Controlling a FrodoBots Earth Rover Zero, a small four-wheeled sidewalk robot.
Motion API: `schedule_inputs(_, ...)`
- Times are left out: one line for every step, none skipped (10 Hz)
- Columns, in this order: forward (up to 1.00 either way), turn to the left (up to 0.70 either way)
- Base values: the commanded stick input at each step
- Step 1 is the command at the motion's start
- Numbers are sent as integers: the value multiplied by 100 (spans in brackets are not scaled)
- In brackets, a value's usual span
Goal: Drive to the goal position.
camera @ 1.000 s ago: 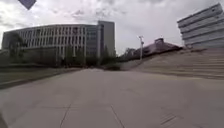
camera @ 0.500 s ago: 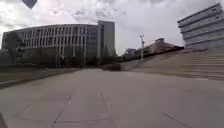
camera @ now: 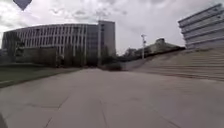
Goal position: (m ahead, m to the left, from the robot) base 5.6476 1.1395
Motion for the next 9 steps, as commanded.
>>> schedule_inputs(70,-1)
schedule_inputs(70,-1)
schedule_inputs(70,-1)
schedule_inputs(70,-1)
schedule_inputs(70,-1)
schedule_inputs(70,-1)
schedule_inputs(70,-1)
schedule_inputs(70,-1)
schedule_inputs(70,-1)
